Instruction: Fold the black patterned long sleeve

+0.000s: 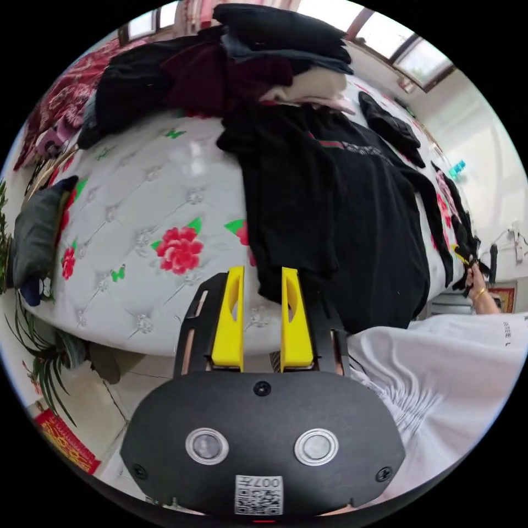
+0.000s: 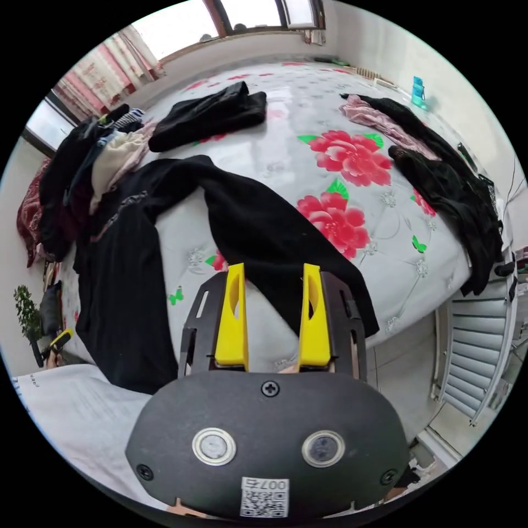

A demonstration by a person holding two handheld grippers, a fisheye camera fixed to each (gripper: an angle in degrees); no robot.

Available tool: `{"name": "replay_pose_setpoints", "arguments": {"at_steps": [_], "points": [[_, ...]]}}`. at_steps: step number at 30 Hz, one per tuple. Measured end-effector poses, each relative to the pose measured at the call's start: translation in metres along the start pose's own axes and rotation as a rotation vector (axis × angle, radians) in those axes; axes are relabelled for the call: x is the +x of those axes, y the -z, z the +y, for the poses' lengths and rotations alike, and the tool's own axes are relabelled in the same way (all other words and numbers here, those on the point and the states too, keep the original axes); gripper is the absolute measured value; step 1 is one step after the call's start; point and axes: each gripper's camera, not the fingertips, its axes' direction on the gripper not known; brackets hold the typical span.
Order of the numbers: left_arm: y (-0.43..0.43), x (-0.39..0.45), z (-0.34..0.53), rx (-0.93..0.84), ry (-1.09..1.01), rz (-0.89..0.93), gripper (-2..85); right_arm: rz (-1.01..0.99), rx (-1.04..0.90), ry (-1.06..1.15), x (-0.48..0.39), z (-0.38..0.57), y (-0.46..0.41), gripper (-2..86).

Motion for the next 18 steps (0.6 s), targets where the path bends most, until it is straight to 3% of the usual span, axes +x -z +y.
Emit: {"name": "replay_pose_setpoints", "arguments": {"at_steps": [3,6,9,12,14,18], "points": [[-0.031,0.037,-0.025,-0.059,-0.105,-0.095,10.0,0.062,-0.103,0.038,-0.001,-0.022,-0.03,10.1],[-0.075,0.048,-0.043,-0.155,-0.124,-0.274,2.3,0.092,-0.196,0.085,-0.008,-0.04,-0.053,8.5],[-0.061,0.03,-0.053,-0.113,-0.107,-0.204,-0.3,0.065,-0.272,0.167,-0.012,-0.063,-0.05,6.4],[-0.005,-0.024,-0.045,0.04,-0.022,-0.131,-0.8,0.179,-0.127,0.171,0.01,-0.087,-0.001,5.3],[0.034,-0.072,-0.033,0.148,0.058,-0.175,-0.8,0.225,0.072,0.044,0.054,-0.106,0.065,5.1],[0.119,-0.208,0.001,0.311,0.456,-0.291,-0.8,0.22,0.257,-0.189,0.122,-0.119,0.134,5.6]]}}
